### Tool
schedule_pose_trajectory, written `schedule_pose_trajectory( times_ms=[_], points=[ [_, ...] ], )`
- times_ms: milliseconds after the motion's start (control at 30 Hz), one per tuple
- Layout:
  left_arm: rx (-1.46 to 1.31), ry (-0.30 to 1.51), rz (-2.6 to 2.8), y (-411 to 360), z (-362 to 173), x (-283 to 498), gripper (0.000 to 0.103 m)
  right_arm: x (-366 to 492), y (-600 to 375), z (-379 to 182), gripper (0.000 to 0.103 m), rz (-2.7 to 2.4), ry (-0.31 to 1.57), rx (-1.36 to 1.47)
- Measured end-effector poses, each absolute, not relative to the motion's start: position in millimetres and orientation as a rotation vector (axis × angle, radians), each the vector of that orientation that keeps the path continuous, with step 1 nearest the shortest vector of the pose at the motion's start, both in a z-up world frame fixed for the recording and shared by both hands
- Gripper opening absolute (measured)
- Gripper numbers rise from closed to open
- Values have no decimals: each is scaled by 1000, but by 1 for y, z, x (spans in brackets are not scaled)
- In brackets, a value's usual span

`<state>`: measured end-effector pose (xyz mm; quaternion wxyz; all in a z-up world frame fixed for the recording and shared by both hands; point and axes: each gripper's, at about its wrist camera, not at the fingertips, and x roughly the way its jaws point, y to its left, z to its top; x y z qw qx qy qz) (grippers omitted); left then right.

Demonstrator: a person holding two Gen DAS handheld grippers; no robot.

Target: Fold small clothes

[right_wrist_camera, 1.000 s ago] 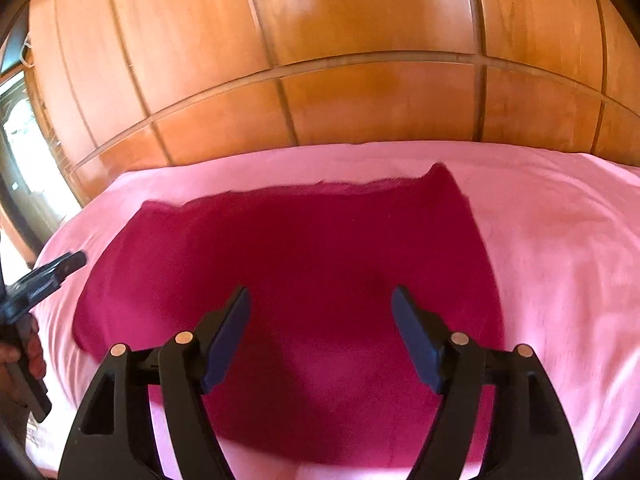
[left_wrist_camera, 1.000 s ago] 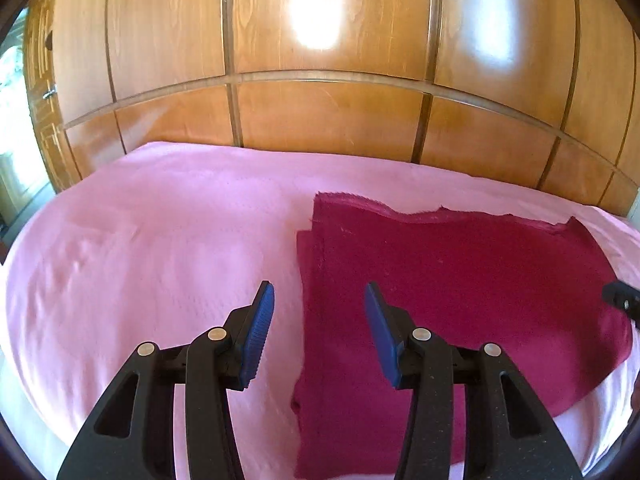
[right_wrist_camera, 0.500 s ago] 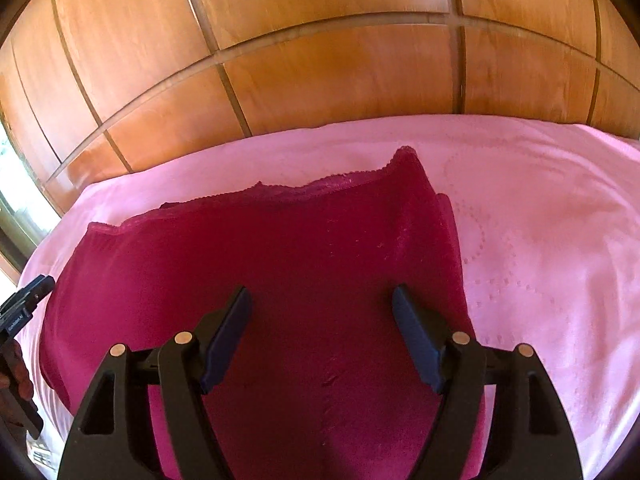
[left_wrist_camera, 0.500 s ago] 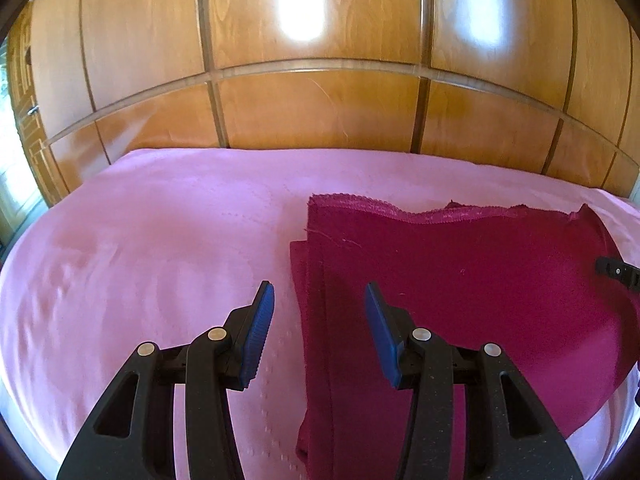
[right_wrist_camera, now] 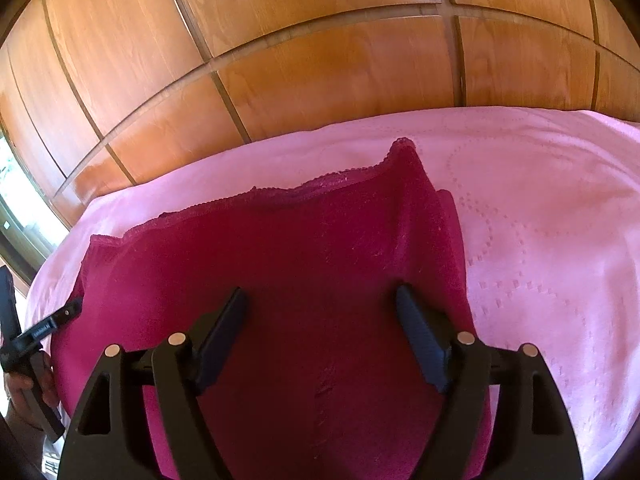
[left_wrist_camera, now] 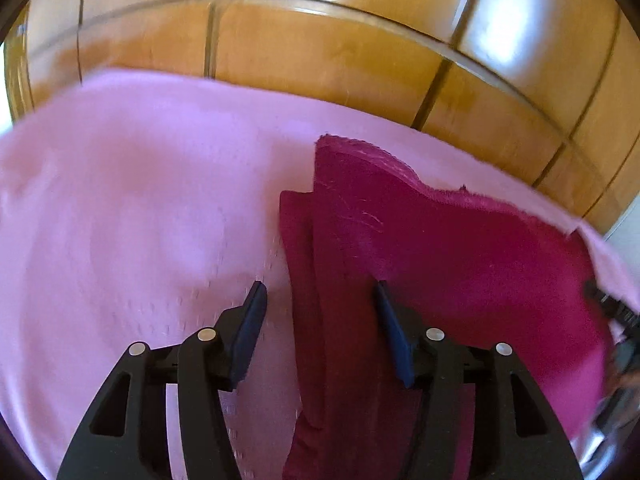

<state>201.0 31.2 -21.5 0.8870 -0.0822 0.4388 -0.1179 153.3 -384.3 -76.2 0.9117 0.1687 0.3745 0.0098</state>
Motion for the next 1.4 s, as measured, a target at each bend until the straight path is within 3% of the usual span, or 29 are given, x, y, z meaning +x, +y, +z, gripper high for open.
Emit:
schedule_pose_trajectory(
  times_ms=[333,433,533,800,967,1033,1133,1200,1233,1400],
  points=[
    [-209,753,-209,37,32,176,54,154,-379,-74,87,34,792,307],
    [-142,795,-219,22,24,183,48,153,-381,-75,87,36,793,323],
    [-78,951,-192,12,-17,209,47,154,-388,-76,86,50,788,375],
    [-147,857,-169,32,9,199,48,145,-401,-45,81,-7,749,377],
    [-232,892,-155,47,13,228,48,166,-420,-38,68,-87,755,366],
    [-238,911,-150,47,7,240,48,182,-426,-44,56,-113,783,369],
    [-259,934,-206,44,-1,255,27,207,-429,-55,47,-126,833,366],
    [-267,928,-240,42,-1,258,3,216,-427,-61,17,-116,868,358],
    [-259,905,-250,40,3,257,3,219,-426,-61,8,-122,873,335],
    [-265,793,-246,41,21,251,2,197,-434,-30,6,-125,727,356]
  ],
)
